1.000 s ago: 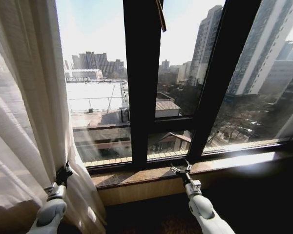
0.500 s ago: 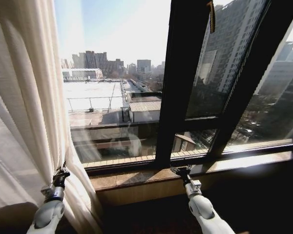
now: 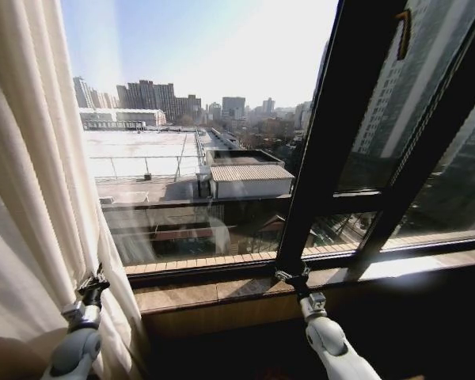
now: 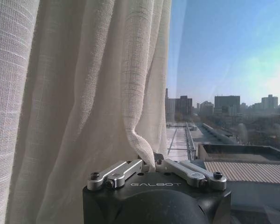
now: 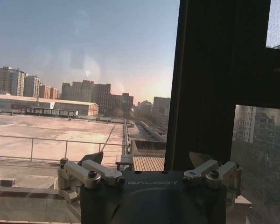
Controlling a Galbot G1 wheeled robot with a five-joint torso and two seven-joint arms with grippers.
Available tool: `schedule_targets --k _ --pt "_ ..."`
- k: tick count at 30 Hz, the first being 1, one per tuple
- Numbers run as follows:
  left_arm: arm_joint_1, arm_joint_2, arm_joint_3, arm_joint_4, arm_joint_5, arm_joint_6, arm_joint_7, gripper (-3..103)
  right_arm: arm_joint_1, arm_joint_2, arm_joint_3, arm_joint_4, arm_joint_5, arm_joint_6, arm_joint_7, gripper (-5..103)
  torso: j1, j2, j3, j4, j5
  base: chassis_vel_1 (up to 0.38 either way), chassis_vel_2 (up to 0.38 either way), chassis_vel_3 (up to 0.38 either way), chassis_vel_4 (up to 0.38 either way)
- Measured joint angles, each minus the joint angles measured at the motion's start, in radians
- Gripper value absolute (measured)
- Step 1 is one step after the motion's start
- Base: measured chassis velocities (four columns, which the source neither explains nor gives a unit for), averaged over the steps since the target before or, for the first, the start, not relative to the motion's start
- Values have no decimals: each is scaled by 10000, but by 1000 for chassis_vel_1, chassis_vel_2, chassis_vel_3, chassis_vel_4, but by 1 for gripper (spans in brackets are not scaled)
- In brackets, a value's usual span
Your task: Open the curtains by pulling them apart, changing their state from closed to fully open.
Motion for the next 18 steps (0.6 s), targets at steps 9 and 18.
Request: schedule_targets --k 9,18 --pt "23 -27 -82 40 30 -1 -38 0 0 1 2 0 0 0 1 100 -2 0 -1 3 -18 -11 -22 10 20" --pt "-329 581 -360 779 -357 -37 -377 0 0 3 -2 0 0 0 0 100 -3 1 -2 2 -17 40 25 -53 -32"
